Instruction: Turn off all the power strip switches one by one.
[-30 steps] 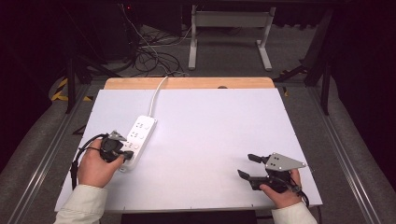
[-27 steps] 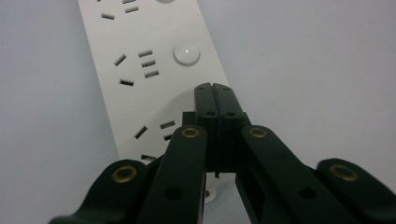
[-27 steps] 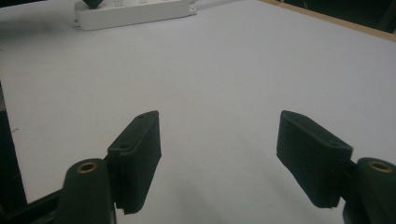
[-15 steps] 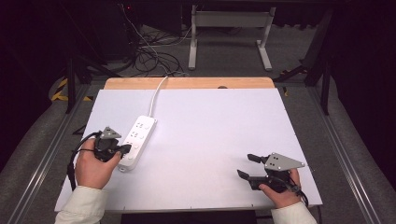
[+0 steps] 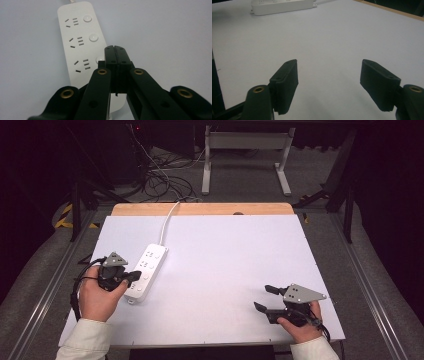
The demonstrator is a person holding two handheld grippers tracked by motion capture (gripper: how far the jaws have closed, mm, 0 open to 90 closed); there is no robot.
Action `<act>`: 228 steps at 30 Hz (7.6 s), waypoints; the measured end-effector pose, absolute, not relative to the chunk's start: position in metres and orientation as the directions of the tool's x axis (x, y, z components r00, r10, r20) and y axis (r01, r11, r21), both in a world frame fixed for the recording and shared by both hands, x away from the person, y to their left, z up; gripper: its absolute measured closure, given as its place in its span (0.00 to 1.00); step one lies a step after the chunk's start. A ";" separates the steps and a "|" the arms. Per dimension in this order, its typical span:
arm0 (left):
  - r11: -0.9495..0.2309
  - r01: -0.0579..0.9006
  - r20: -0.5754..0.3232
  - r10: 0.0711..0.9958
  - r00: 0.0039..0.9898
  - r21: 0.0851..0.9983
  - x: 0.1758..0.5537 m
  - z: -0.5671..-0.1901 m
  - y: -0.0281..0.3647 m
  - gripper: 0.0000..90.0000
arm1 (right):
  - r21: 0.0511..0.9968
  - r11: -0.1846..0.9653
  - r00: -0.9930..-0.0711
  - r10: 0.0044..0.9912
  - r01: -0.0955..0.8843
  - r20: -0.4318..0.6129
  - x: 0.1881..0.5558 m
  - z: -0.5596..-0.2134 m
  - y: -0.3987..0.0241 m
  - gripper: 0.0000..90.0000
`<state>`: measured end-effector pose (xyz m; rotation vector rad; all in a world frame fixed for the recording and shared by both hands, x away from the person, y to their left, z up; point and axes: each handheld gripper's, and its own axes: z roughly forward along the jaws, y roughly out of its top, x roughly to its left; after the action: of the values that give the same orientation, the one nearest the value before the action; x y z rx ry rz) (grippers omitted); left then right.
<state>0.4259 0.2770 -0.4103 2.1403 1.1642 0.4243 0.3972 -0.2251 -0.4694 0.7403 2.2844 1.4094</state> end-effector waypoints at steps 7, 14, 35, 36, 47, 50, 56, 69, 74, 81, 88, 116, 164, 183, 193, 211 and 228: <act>-0.433 0.612 0.008 0.821 0.571 0.662 0.444 -0.421 0.273 1.00 | 0.895 0.370 -0.799 0.600 0.247 -0.027 0.397 -0.469 -0.225 0.35; -0.409 0.634 -0.021 0.830 0.558 0.657 0.457 -0.430 0.273 1.00 | 0.894 0.370 -0.799 0.600 0.251 -0.024 0.398 -0.471 -0.225 0.35; -0.439 0.663 -0.027 0.822 0.569 0.606 0.467 -0.446 0.271 1.00 | 0.893 0.373 -0.801 0.598 0.251 -0.024 0.398 -0.470 -0.226 0.35; -0.441 0.661 -0.026 0.821 0.571 0.607 0.467 -0.446 0.271 1.00 | 0.894 0.373 -0.801 0.598 0.250 -0.025 0.398 -0.470 -0.226 0.35; -0.437 0.666 -0.043 0.818 0.574 0.605 0.468 -0.448 0.272 1.00 | 0.894 0.373 -0.801 0.598 0.249 -0.027 0.398 -0.470 -0.226 0.35; -0.434 0.668 -0.044 0.819 0.573 0.604 0.468 -0.448 0.272 1.00 | 0.894 0.374 -0.801 0.598 0.248 -0.028 0.397 -0.470 -0.226 0.35; -0.438 0.666 -0.030 0.823 0.567 0.604 0.468 -0.449 0.269 1.00 | 0.894 0.374 -0.801 0.597 0.247 -0.028 0.397 -0.470 -0.226 0.35; -0.437 0.673 -0.019 0.831 0.556 0.597 0.466 -0.448 0.268 1.00 | 0.892 0.376 -0.802 0.596 0.251 -0.025 0.397 -0.471 -0.226 0.34; -0.429 0.677 -0.024 0.834 0.551 0.598 0.465 -0.448 0.268 1.00 | 0.893 0.375 -0.802 0.597 0.250 -0.026 0.397 -0.470 -0.226 0.34; -0.428 0.677 -0.024 0.835 0.550 0.599 0.464 -0.450 0.267 1.00 | 0.893 0.375 -0.804 0.594 0.249 -0.025 0.397 -0.470 -0.225 0.34; -0.426 0.663 0.013 0.847 0.532 0.615 0.461 -0.444 0.266 1.00 | 0.895 0.371 -0.800 0.599 0.249 -0.025 0.397 -0.470 -0.226 0.34; -0.394 0.624 -0.030 0.830 0.557 0.675 0.485 -0.416 0.259 1.00 | 0.895 0.369 -0.801 0.598 0.249 -0.024 0.398 -0.470 -0.227 0.34; -0.412 0.688 -0.064 0.831 0.553 0.597 0.510 -0.447 0.261 1.00 | 0.896 0.369 -0.802 0.597 0.248 -0.024 0.397 -0.469 -0.227 0.33; -0.420 0.696 -0.039 0.841 0.540 0.582 0.508 -0.446 0.255 1.00 | 0.895 0.371 -0.804 0.595 0.248 -0.024 0.397 -0.470 -0.226 0.33; -0.421 0.696 -0.035 0.842 0.539 0.581 0.508 -0.447 0.255 1.00 | 0.895 0.371 -0.804 0.594 0.247 -0.025 0.397 -0.470 -0.226 0.33; -0.374 0.662 -0.045 0.850 0.524 0.649 0.502 -0.426 0.258 1.00 | 0.893 0.373 -0.802 0.597 0.251 -0.024 0.398 -0.470 -0.226 0.33; -0.360 0.653 -0.073 0.840 0.537 0.666 0.521 -0.423 0.255 1.00 | 0.894 0.370 -0.803 0.595 0.252 -0.020 0.398 -0.471 -0.226 0.33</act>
<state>0.5207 0.2551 -0.4226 2.1247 1.2023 0.3711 0.3976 -0.2264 -0.4705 0.7423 2.2967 1.4081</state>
